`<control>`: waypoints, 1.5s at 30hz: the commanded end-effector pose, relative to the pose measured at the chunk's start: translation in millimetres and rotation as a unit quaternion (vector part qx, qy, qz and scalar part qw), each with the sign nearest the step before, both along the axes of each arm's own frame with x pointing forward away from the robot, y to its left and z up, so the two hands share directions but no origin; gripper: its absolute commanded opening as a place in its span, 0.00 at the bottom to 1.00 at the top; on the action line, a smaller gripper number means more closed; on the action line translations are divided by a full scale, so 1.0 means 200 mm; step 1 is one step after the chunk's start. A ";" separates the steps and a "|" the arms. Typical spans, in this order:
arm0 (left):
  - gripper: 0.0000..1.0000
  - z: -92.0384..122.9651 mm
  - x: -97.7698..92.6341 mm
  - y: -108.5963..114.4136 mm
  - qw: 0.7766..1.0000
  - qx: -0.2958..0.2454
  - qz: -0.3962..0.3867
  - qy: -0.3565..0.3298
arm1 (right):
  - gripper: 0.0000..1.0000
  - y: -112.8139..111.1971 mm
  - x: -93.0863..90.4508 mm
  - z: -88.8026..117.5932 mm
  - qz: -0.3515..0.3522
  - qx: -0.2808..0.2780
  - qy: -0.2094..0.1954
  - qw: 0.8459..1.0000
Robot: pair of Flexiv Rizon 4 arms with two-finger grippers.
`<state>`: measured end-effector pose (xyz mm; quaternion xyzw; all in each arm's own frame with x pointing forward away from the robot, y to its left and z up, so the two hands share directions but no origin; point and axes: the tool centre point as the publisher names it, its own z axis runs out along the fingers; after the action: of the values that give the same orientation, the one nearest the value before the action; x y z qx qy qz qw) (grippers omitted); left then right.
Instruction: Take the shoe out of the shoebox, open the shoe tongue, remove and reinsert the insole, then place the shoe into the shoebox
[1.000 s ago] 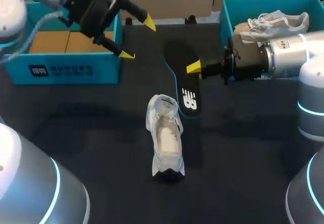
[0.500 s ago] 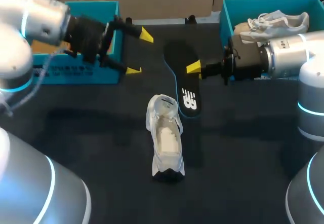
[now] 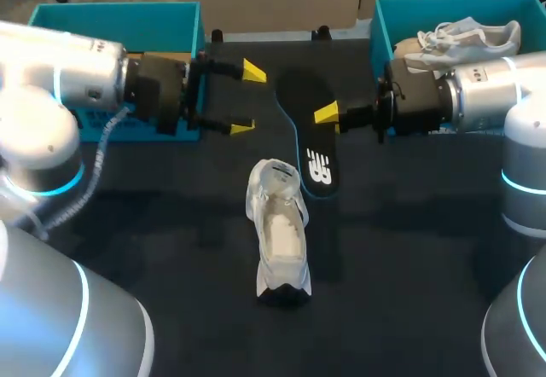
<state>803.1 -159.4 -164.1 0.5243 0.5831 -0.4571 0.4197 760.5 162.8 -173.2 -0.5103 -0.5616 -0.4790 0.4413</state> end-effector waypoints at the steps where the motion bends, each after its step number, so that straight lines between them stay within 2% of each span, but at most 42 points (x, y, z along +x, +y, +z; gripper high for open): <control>1: 1.00 -0.05 -0.06 -0.12 0.997 -0.040 0.055 -0.031 | 0.00 0.00 0.00 0.00 -0.001 -0.001 0.000 1.000; 13: 1.00 -0.08 -0.04 -0.22 0.993 -0.071 0.087 -0.033 | 0.00 0.00 0.00 0.00 -0.001 -0.001 0.000 1.000; 14: 0.89 -0.08 -0.03 -0.23 0.993 -0.071 0.092 -0.034 | 0.00 0.00 0.00 0.00 -0.001 -0.001 0.000 1.000; 17: 0.79 -0.07 -0.02 -0.23 0.992 -0.073 0.093 -0.032 | 0.00 0.00 0.00 0.00 -0.001 -0.001 0.000 1.000; 20: 0.59 -0.06 -0.01 -0.24 0.992 -0.074 0.094 -0.029 | 0.00 0.00 0.00 0.00 -0.001 -0.001 0.000 1.000; 27: 0.50 -0.05 -0.01 -0.27 0.992 -0.079 0.094 -0.030 | 0.00 0.00 0.00 0.00 -0.001 -0.001 0.000 1.000; 38: 0.44 -0.04 -0.01 -0.33 0.990 -0.083 0.105 -0.035 | 0.00 0.00 0.00 0.00 -0.001 -0.001 0.000 1.000; 45: 0.30 -0.05 -0.01 -0.34 0.990 -0.080 0.111 -0.041 | 0.00 0.00 0.00 0.00 -0.001 -0.001 0.000 1.000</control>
<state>801.7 -223.4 -172.9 0.4415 0.5806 -0.4336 0.5291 760.5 162.7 -173.3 -0.5104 -0.5616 -0.4790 0.4412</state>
